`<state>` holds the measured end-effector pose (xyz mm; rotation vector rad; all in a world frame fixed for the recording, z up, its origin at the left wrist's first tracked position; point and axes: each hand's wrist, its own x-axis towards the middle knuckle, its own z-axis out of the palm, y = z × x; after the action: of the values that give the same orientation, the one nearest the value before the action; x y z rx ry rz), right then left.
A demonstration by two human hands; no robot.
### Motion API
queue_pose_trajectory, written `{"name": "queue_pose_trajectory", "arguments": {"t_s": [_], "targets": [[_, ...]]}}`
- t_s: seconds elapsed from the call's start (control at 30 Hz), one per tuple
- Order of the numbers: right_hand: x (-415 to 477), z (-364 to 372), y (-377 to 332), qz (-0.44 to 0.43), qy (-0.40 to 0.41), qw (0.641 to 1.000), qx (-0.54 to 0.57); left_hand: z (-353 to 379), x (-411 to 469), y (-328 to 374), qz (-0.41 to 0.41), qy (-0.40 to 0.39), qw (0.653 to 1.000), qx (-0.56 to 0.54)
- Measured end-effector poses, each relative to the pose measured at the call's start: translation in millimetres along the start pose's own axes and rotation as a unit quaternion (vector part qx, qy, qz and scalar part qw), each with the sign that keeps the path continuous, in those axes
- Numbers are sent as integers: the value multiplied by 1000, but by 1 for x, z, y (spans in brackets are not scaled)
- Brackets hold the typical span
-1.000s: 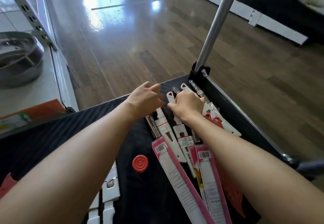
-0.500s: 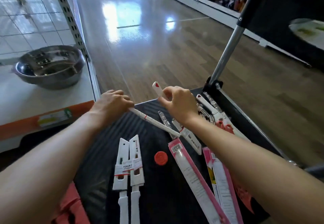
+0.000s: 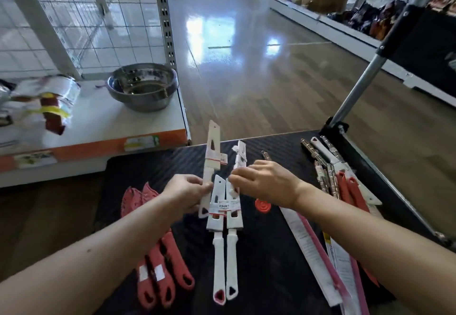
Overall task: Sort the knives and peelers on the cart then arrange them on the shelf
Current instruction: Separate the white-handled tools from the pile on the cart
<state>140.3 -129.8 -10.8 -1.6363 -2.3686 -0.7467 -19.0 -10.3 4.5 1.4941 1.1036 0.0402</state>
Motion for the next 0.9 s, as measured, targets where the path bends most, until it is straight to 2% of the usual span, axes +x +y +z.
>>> {"name": "queue_pose_trajectory", "arguments": {"t_s": [0.07, 0.2, 0.3, 0.5, 0.63, 0.9], "targets": [[-1, -1, -10, -54, -20, 998, 0, 5, -10, -9, -60, -40, 991, -115], [-1, 2, -33, -124, 7, 992, 9, 7, -22, -28, -79, -75, 986, -129], [-7, 6, -47, -167, -9, 985, 39, 11, -29, -40, -77, -87, 992, -48], [-23, 10, -67, -191, -73, 974, 93, 14, -33, -58, -64, -110, 987, 96], [-30, 4, -78, -213, -98, 964, 127, 9, -33, -59, -35, -119, 962, 242], [-29, 1, -87, -183, -133, 958, 179, 9, -29, -53, -14, -158, 901, 404]]}}
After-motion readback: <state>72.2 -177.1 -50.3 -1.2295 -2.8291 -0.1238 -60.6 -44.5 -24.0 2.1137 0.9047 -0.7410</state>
